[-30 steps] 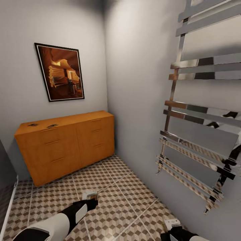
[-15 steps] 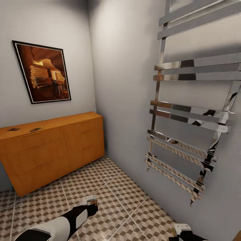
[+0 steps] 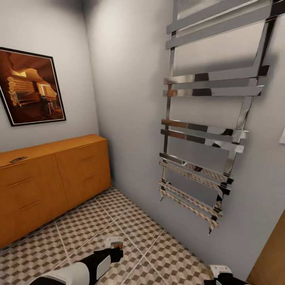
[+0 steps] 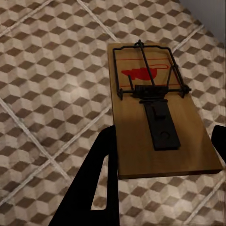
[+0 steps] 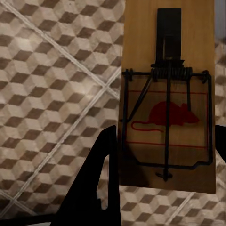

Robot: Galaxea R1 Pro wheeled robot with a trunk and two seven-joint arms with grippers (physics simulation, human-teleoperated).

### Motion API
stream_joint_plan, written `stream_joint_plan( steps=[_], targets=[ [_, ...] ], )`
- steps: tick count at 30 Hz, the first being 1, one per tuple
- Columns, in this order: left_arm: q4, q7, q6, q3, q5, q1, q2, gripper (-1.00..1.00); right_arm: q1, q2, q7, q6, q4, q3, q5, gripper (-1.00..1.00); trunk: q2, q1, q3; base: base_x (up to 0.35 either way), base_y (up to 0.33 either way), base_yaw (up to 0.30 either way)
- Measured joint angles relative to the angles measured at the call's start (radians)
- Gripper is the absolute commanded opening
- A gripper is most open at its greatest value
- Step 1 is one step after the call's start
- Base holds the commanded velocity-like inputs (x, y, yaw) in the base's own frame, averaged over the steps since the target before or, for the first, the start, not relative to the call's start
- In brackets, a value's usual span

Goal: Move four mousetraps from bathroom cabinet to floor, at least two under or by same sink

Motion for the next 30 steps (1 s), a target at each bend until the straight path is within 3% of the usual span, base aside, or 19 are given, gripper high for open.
stream_joint_plan(
  steps=[4,8,20,30],
  targets=[
    [0.001,0.0,0.0,-0.001,-0.047,0.007,-0.013,-1.0,0.0,-0.006,0.0,0.0,0.0,-0.001,-0.001,-1.0,0.0,0.0,0.002,0.0,0.0,-0.238],
    [0.001,0.0,0.0,-0.001,-0.061,0.014,-0.021,-1.0,0.0,-0.007,0.0,0.0,0.001,-0.001,-0.002,-1.0,0.0,0.0,0.004,0.0,0.0,-0.238],
    [0.001,-0.061,0.0,-0.002,-0.073,0.029,-0.031,-1.0,0.0,-0.008,0.001,0.001,0.001,0.0,-0.003,-1.0,0.0,0.0,0.011,0.0,0.0,-0.245],
    [0.001,-0.068,0.0,-0.002,-0.074,0.029,-0.031,-1.0,0.0,-0.007,0.001,0.001,0.001,0.0,-0.003,-1.0,0.0,0.0,0.016,0.0,0.0,-0.277]
  ],
)
